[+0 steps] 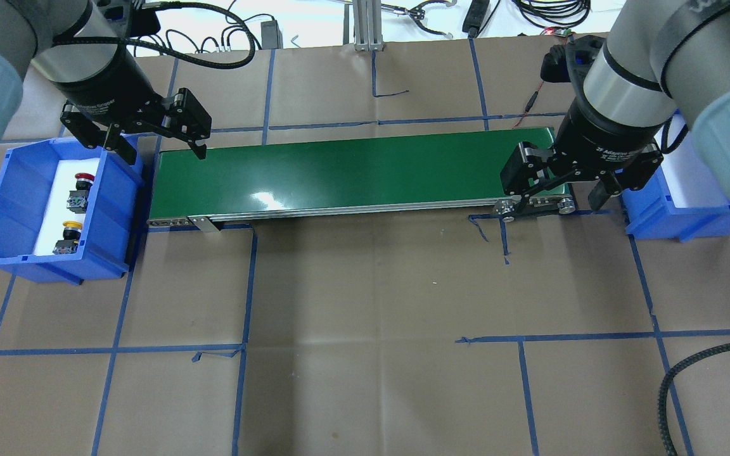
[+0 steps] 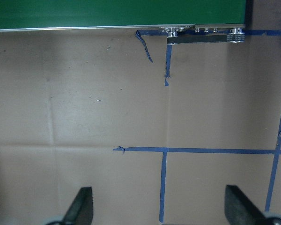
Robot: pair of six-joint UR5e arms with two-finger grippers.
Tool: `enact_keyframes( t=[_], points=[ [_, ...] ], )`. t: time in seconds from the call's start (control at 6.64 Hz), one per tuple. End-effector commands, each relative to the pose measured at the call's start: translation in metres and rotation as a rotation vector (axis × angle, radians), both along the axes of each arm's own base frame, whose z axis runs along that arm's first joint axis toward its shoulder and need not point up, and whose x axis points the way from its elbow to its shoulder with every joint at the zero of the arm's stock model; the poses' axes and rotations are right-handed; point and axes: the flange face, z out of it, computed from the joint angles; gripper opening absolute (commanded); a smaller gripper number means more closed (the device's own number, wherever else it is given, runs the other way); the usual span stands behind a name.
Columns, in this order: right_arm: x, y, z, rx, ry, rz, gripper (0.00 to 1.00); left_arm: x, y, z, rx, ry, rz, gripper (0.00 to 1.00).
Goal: Transport two buttons from left to right
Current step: 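Move the left gripper over the blue bin holding the buttons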
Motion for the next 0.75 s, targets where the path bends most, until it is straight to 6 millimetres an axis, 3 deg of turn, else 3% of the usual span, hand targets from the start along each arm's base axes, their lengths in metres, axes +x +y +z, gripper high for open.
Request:
enact_keyframes(
  t=[0.0,0.6],
  points=[
    [0.0000,-0.0004,0.0001,0.000,0.000,0.000,1.00,0.0000,-0.0001,-0.0007,0.001,0.000,0.000,1.00],
    [0.0004,-0.0020,0.0076,-0.015,-0.003,0.000,1.00,0.0008,0.0020,-0.0052,0.010,-0.001,-0.009,1.00]
  ],
)
